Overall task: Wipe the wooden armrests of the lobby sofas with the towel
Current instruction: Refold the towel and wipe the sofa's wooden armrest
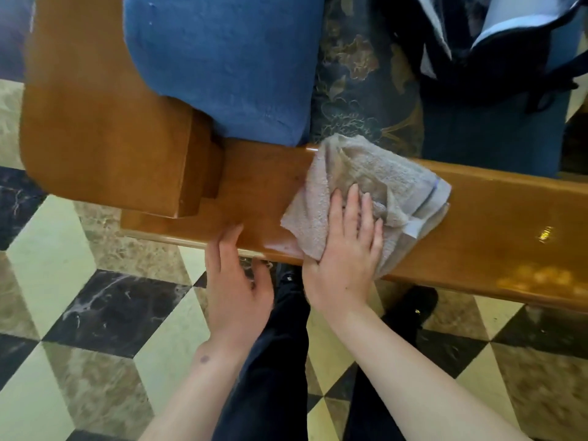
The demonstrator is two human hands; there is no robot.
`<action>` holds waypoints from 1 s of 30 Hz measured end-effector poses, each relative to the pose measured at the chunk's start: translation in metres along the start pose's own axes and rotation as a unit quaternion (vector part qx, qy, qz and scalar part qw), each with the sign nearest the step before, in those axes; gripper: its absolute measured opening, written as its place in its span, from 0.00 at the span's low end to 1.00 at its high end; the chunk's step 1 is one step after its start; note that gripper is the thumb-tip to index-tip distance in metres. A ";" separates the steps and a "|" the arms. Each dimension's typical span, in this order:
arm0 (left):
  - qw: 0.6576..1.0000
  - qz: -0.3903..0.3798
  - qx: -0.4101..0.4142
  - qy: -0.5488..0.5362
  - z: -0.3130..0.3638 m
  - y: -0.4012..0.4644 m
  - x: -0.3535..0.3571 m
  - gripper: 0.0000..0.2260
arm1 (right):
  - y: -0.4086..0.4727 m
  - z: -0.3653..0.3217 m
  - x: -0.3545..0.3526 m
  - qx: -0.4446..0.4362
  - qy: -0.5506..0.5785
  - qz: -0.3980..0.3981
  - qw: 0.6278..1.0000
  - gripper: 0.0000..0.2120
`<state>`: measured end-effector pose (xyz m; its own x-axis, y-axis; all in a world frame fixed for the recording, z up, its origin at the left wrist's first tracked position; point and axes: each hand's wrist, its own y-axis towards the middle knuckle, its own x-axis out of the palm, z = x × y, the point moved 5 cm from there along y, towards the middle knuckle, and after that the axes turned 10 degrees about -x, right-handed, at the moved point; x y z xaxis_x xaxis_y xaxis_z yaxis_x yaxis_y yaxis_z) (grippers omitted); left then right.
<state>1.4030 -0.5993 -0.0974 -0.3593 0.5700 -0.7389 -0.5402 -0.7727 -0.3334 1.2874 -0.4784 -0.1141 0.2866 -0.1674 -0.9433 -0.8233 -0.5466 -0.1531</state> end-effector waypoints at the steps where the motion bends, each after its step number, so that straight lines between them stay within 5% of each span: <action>1: 1.000 0.000 -0.012 -0.012 0.000 0.000 -0.001 0.25 | 0.003 -0.006 0.001 -0.046 0.009 -0.006 0.999 0.40; 4: 0.997 0.017 -0.056 -0.047 0.001 -0.002 -0.002 0.21 | 0.005 -0.008 -0.002 -0.239 0.036 -0.027 0.970 0.36; 7: 0.996 0.026 -0.057 -0.058 0.004 -0.004 -0.003 0.22 | 0.011 0.016 -0.006 -0.442 -0.006 -0.100 0.891 0.34; 11: 0.996 0.009 -0.087 0.016 0.022 -0.017 0.010 0.23 | 0.023 0.081 -0.018 -0.563 -0.042 -0.151 0.811 0.31; 25: 0.962 -0.071 0.100 0.244 0.203 -0.120 0.201 0.21 | -0.050 0.401 -0.112 -0.388 -0.016 -0.084 0.918 0.33; 30: 0.951 -0.082 0.101 0.281 0.232 -0.136 0.236 0.21 | -0.070 0.440 -0.123 -0.223 0.053 0.024 0.973 0.30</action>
<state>1.2150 -0.2952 -0.0906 0.1744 0.3948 -0.9021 -0.7094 -0.5849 -0.3932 1.0943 -0.0587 -0.1164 0.3217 -0.2717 -0.9070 -0.5497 -0.8336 0.0548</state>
